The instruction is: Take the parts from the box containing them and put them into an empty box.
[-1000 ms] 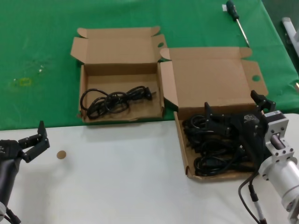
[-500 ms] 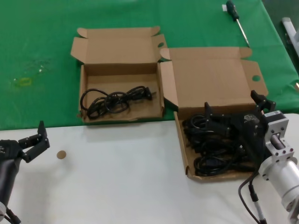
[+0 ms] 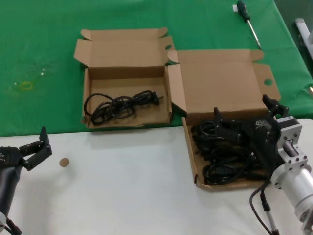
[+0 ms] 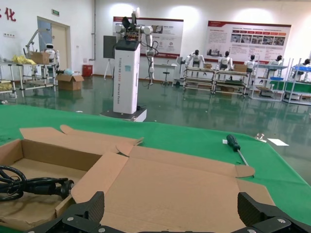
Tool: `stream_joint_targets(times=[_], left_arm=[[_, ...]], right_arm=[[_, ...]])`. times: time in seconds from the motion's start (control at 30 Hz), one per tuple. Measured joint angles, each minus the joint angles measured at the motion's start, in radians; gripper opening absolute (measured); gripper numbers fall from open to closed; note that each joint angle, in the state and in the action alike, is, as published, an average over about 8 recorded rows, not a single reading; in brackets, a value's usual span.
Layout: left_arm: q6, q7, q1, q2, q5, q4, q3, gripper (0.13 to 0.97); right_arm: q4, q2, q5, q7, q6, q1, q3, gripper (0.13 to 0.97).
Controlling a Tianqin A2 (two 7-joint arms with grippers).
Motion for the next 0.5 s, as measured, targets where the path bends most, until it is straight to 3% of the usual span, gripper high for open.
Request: stream_joint_targets(times=[0.5], left_arm=[[0.0,0.0,0.0,0.0,0.0,0.0,0.0,0.966]], right_arm=[[0.0,0.0,0.0,0.0,0.0,0.0,0.0,0.966]])
